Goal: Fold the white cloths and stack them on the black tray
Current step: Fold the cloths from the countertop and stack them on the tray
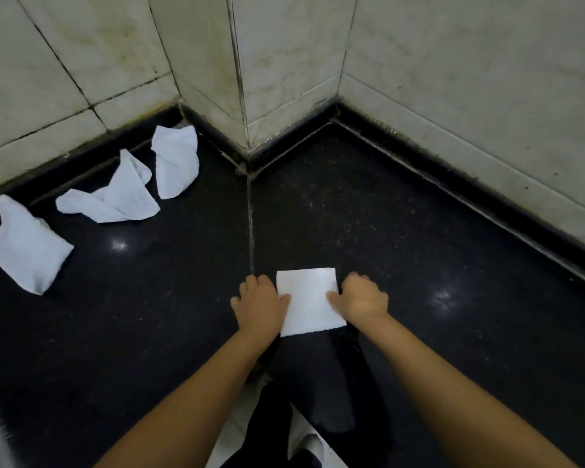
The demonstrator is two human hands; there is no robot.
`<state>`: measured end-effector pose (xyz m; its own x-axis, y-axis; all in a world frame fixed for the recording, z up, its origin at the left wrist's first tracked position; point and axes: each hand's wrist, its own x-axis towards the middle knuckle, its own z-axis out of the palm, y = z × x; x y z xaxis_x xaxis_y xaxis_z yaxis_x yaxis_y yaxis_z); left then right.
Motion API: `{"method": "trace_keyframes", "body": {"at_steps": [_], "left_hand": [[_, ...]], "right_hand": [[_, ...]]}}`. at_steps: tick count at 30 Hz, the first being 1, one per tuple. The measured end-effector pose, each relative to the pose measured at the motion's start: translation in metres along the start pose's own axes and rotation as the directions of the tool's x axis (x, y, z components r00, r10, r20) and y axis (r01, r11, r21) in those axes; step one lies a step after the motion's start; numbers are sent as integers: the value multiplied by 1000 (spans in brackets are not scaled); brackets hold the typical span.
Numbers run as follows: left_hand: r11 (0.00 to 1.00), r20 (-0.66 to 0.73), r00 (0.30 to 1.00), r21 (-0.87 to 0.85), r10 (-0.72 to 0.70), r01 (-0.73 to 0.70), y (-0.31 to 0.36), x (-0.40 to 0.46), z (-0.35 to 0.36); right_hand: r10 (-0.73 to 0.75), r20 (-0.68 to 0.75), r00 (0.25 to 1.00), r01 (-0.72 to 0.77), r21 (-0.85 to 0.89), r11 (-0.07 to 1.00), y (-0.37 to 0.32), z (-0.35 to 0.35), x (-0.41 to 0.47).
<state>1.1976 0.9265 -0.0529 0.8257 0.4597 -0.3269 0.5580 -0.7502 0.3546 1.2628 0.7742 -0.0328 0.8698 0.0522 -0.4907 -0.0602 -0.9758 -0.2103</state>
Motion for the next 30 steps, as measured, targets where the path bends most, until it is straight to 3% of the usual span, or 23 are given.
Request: {"method": "trace_keyframes", "body": {"at_steps": [3, 5, 7, 10, 12, 16, 19, 22, 26, 30], "left_hand": [[998, -11, 999, -48, -44, 43, 13, -5, 2], [986, 2, 998, -150, -68, 67, 16, -9, -2], [927, 47, 997, -367, -59, 72, 17, -14, -11], [724, 132, 991, -684, 1, 90, 20, -32, -29], [618, 196, 979, -777, 50, 124, 23, -49, -41], [513, 272, 929, -851, 250, 111, 28, -85, -62], [459, 294, 896, -881, 332, 119, 30, -110, -74], [390, 324, 875, -904, 360, 175, 31, -131, -77], [464, 407, 844, -858, 349, 222, 34, -152, -68], [605, 549, 754, -753, 360, 259, 51, -183, -49]], "right_hand": [[11, -21, 1000, -11, 7, 1000, -11, 5, -5], [29, 24, 999, -32, 139, 990, -8, 2, -7], [9, 64, 998, -31, 360, 933, 2, -6, -12], [-45, 128, 991, -59, 703, 709, 22, -19, -30], [-102, 222, 970, -130, 822, 554, 37, -23, -44], [-236, 387, 892, -312, 902, 299, 63, -23, -74], [-362, 445, 819, -394, 895, 209, 75, -16, -105], [-348, 387, 854, -383, 920, 84, 86, -8, -130], [-235, 290, 928, -313, 947, -69, 117, -6, -168], [-93, 205, 974, -213, 974, -82, 163, -1, -230]]}}
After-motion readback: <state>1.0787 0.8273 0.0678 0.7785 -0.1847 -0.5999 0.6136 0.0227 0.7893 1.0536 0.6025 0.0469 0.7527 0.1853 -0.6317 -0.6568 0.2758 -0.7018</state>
